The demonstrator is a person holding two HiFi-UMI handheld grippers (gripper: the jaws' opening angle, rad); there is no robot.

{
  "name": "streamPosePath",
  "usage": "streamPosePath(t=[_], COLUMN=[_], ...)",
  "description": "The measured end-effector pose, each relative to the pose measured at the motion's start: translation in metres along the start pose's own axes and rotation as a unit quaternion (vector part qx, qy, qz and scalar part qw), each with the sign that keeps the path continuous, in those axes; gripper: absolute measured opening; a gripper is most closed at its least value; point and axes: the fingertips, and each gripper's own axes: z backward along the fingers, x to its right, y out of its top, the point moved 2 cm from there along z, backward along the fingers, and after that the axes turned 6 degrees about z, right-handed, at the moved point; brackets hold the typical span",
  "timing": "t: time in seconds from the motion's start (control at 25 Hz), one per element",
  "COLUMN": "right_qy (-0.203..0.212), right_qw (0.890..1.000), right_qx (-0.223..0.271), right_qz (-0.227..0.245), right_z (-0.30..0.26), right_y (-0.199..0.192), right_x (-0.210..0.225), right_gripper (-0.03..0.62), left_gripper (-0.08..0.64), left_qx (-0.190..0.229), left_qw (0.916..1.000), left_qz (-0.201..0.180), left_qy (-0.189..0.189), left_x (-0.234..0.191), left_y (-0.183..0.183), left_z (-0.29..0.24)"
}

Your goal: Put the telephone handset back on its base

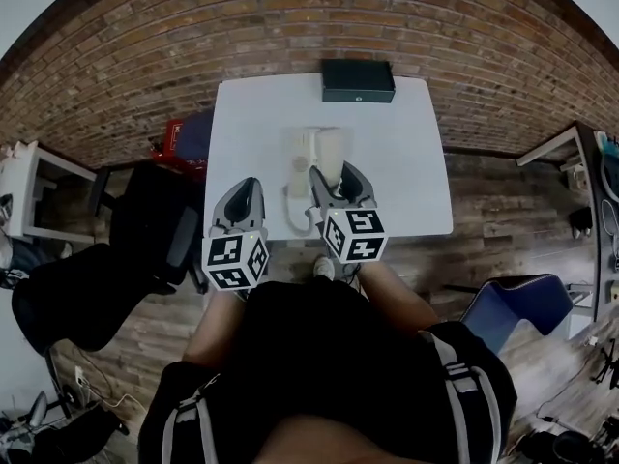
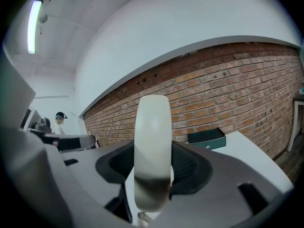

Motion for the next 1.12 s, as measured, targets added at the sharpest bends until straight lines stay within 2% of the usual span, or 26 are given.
streamPosePath(t=[0.36, 0.8, 1.12], right_qy=[0.011, -0.026, -0.060], right_qw=[0.997, 0.987, 0.974], right_qx=[-0.038, -0.110, -0.176], right_qz=[-0.064, -0.115, -0.132], right_z=[-0.044, -0.093, -0.126], right_y=[-0.019, -0.061, -0.089], right_x=[0.015, 0.015, 0.022], right_gripper=[0.202, 0.202, 0.202], left_gripper=[0.015, 0.015, 0.015], left_qx=[-0.023, -0.034, -0.040], left_qw=[0.9997, 0.9984, 0.9985], left_qz=[-0.003, -0.009, -0.003], left_qy=[-0.002, -0.043, -0.037], left_x=[-0.014, -0.047, -0.079], left_y=[-0.005, 0.004, 0.011], left_z=[-0.043, -0.071, -0.074])
